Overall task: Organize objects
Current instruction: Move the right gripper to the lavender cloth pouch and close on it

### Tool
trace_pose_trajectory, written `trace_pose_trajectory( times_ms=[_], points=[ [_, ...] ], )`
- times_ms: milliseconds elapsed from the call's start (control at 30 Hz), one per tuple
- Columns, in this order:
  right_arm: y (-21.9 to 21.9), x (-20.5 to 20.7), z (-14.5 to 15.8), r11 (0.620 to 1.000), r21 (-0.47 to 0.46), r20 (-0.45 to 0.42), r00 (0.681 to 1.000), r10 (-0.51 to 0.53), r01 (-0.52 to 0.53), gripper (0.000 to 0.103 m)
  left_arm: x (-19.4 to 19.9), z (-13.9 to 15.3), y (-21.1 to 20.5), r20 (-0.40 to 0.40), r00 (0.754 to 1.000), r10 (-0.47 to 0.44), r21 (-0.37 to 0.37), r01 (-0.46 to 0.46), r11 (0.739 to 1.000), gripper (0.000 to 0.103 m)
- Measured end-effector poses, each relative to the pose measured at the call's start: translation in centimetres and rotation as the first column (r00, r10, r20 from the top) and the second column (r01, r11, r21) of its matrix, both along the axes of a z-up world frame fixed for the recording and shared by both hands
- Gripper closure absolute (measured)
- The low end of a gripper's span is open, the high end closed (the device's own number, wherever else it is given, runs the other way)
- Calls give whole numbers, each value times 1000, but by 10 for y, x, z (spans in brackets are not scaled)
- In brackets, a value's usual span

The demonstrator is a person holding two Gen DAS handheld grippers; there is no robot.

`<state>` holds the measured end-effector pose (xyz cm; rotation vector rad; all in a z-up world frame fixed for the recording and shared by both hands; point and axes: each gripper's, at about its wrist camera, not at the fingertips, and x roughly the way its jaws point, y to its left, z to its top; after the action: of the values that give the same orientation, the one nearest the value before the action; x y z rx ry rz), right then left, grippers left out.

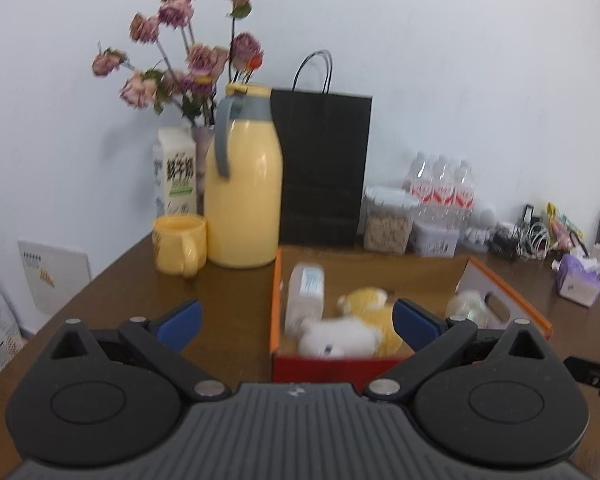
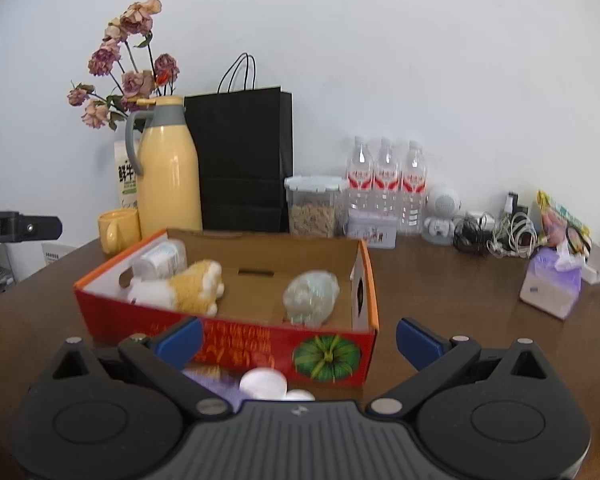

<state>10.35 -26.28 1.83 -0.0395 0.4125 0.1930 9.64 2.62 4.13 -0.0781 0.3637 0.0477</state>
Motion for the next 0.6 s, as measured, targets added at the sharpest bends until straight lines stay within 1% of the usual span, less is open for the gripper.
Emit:
trace_pose_trajectory(
  times_ms=[200,300,467,600],
  points=[
    [-4,-19,-19,1000,20,-71,997,24,-23,0,-20,-21,13,-65,998,15,-11,-16,1000,0],
    [-4,-25,-31,998,41,-111,992,58,-54,0,-28,-30,18,-86,996,17,-18,-18,1000,0],
    [-1,-20,-41,994,68,-155,983,95,-86,0,-35,-39,24,-118,993,24,-40,-29,999,0],
    [6,-7,-42,984,129,-167,975,145,-125,0,-39,-39,27,-120,992,27,-51,-34,998,0]
  ],
)
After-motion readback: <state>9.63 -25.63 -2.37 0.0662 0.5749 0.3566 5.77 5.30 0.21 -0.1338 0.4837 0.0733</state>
